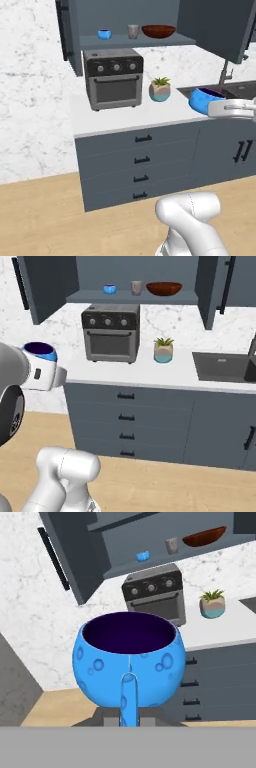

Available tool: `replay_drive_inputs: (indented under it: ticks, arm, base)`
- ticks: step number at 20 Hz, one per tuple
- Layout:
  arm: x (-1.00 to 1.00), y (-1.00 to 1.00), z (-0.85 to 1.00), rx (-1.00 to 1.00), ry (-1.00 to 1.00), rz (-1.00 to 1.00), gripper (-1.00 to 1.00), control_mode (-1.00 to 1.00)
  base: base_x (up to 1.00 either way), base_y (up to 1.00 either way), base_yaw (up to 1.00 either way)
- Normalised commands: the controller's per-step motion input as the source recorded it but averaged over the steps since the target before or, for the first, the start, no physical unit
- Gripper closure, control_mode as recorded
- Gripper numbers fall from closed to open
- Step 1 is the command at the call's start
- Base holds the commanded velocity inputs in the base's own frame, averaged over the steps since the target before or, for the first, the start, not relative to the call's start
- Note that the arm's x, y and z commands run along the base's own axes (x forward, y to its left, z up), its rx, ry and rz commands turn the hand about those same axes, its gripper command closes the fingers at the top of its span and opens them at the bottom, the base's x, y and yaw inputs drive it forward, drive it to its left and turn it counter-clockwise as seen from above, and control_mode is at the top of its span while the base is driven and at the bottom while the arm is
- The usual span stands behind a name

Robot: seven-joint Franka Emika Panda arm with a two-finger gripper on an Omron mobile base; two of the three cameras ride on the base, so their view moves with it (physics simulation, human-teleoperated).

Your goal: Gather all objects into one cabinet and sort the glasses and bowls to opposite sides.

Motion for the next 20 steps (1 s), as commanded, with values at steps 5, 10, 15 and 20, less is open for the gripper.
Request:
replay_drive_inputs:
  ticks: [5,10,15,20]
  arm:
    - [0.0,0.0,0.0,0.0,0.0,0.0,1.0,1.0]
    - [0.0,0.0,0.0,0.0,0.0,0.0,1.0,1.0]
    - [0.0,0.0,0.0,0.0,0.0,0.0,1.0,1.0]
    - [0.0,0.0,0.0,0.0,0.0,0.0,1.0,1.0]
  base:
    - [0.36,0.08,-0.29]
    - [0.64,0.34,-0.24]
    - [0.58,0.16,-0.03]
    - [0.34,0.02,0.01]
